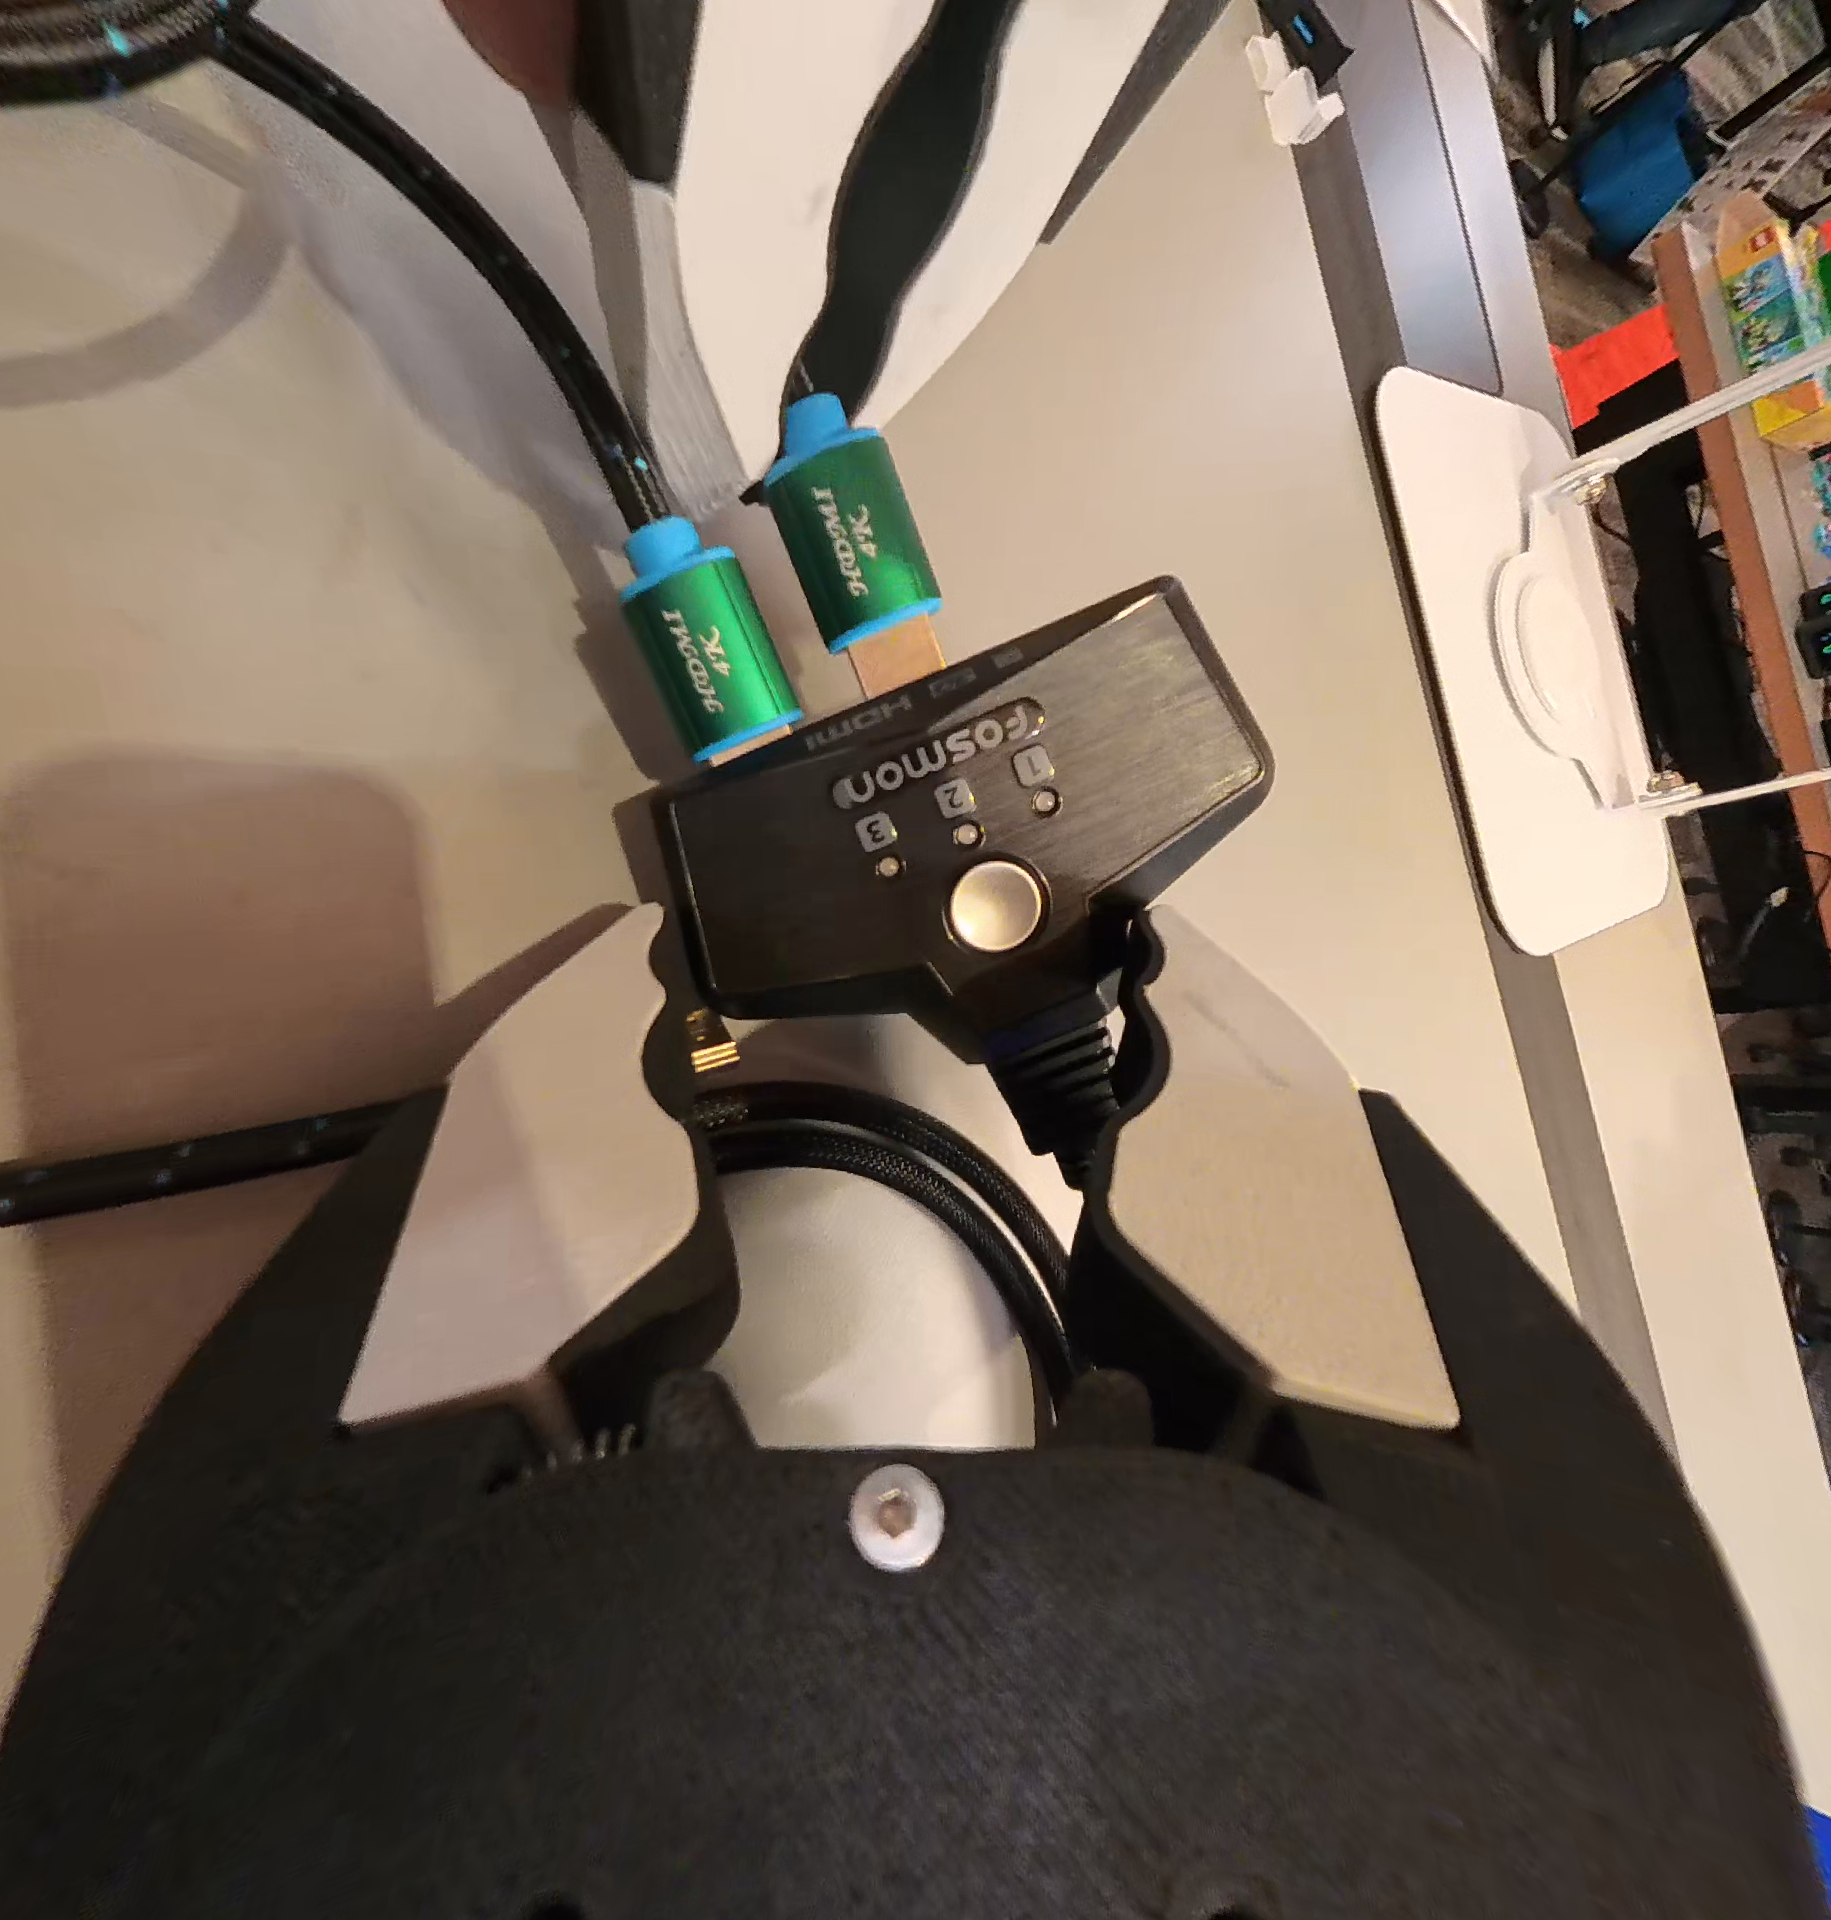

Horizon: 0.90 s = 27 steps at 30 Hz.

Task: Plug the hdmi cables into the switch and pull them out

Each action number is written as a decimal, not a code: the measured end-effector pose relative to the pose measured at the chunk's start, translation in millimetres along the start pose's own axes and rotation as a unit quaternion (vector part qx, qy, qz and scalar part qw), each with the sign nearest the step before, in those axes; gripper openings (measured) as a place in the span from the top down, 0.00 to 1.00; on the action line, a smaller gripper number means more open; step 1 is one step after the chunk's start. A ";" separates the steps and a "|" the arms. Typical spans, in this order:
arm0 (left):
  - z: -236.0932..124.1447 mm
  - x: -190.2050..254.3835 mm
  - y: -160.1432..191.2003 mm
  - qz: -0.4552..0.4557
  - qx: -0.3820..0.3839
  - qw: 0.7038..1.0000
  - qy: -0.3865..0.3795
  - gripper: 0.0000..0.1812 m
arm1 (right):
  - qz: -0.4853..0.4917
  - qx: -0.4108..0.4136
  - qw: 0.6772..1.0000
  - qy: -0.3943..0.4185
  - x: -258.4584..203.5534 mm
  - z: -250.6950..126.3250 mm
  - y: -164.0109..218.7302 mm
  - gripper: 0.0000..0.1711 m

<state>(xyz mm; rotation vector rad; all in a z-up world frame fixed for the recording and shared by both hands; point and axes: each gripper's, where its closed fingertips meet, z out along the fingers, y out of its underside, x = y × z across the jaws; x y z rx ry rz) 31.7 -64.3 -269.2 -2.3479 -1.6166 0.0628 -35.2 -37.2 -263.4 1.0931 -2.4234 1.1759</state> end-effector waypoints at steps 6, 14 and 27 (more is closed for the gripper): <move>-5.1 3.3 -0.8 0.010 -0.008 1.000 -0.014 0.95 | 0.004 -0.002 1.000 0.002 -0.2 1.0 -0.6 0.54; -9.2 4.0 1.2 0.028 -0.041 0.997 -0.062 0.95 | 0.013 -0.016 1.000 0.006 -1.7 2.1 -1.5 0.54; -14.7 17.3 13.3 0.055 -0.033 0.998 0.008 0.95 | -0.036 0.012 0.999 0.037 -3.6 -3.4 -19.4 0.54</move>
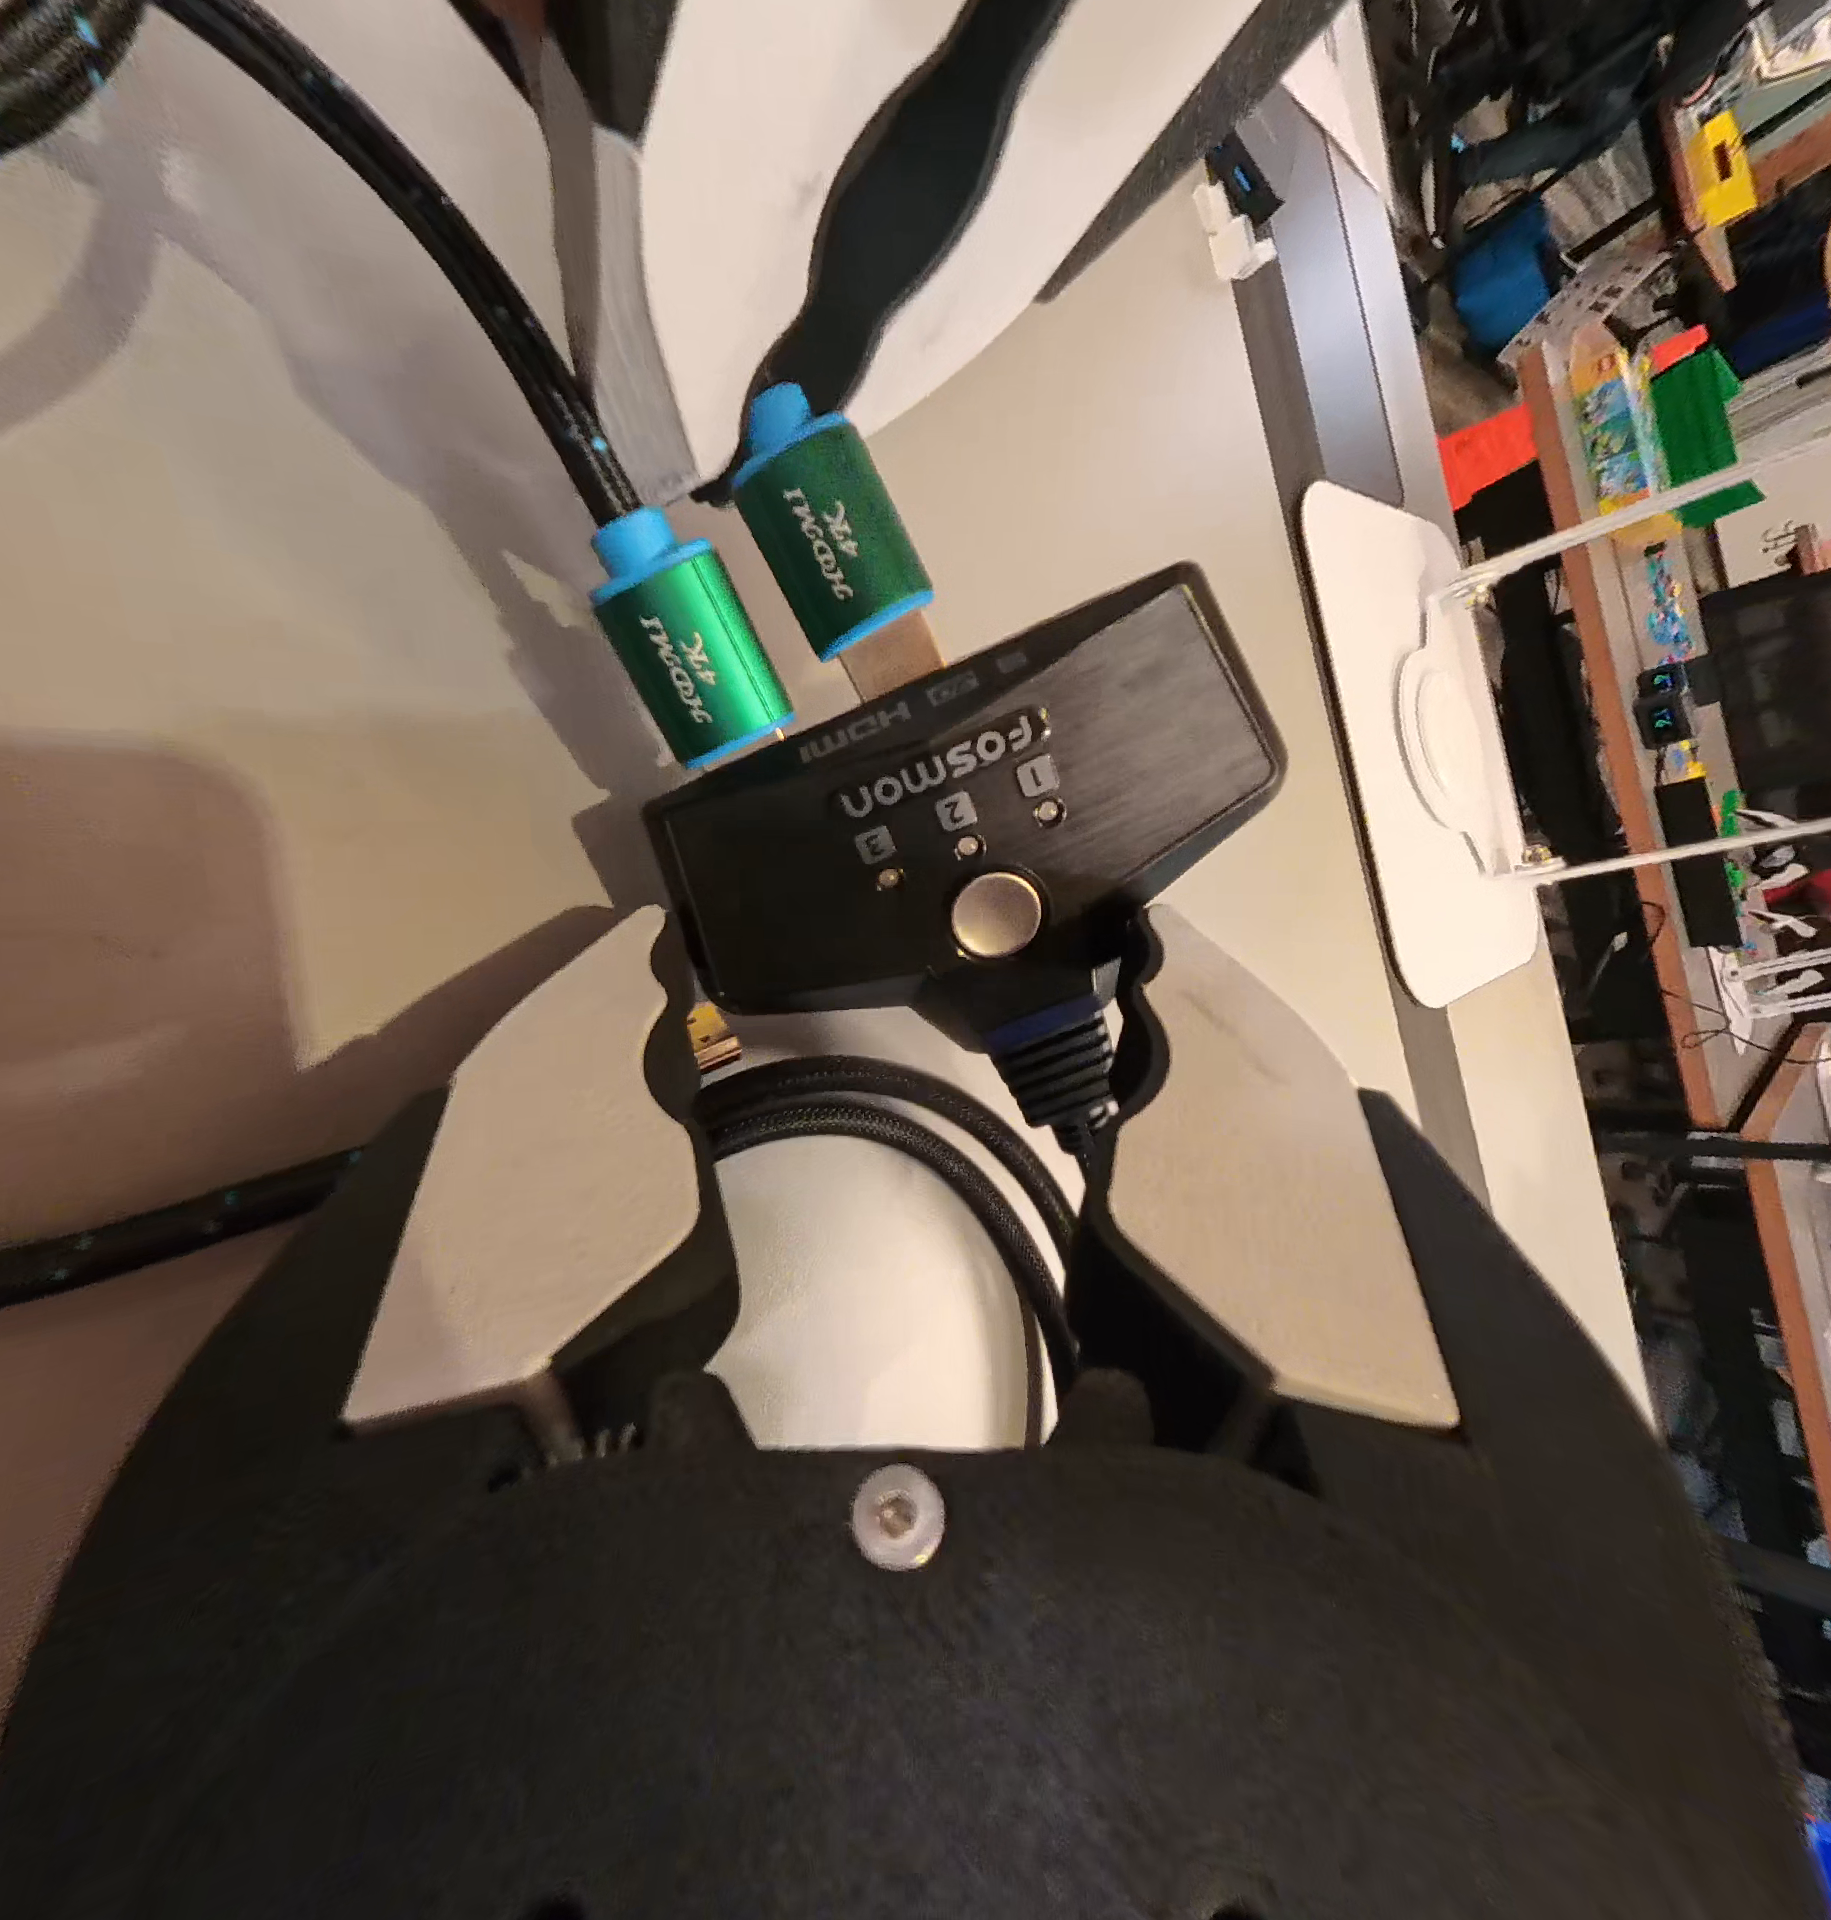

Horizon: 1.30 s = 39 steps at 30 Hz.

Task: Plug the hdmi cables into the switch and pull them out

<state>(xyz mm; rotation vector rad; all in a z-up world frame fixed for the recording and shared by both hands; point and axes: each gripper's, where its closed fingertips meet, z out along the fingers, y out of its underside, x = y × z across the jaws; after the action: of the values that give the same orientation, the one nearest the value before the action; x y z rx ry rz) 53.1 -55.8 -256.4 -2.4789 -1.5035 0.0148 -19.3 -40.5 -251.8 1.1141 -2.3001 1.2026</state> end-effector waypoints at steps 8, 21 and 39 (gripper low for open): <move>-1.5 1.0 -1.9 -0.008 -0.021 0.999 -0.027 0.95 | -0.013 -0.039 0.999 0.022 1.2 0.2 3.0 0.54; 3.8 -2.8 -14.9 -0.011 0.097 0.994 0.054 0.95 | -0.002 -0.033 0.999 0.021 4.9 0.9 9.6 0.54; 4.1 -0.5 -24.0 -0.034 0.183 0.974 0.130 0.94 | -0.010 -0.031 0.999 0.027 7.5 -0.7 11.6 0.54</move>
<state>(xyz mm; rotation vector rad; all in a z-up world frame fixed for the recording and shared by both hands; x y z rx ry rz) 31.4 -44.9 -255.4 -2.0508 -1.3357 -0.0408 -33.0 -39.6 -253.4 1.0674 -2.2636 1.1312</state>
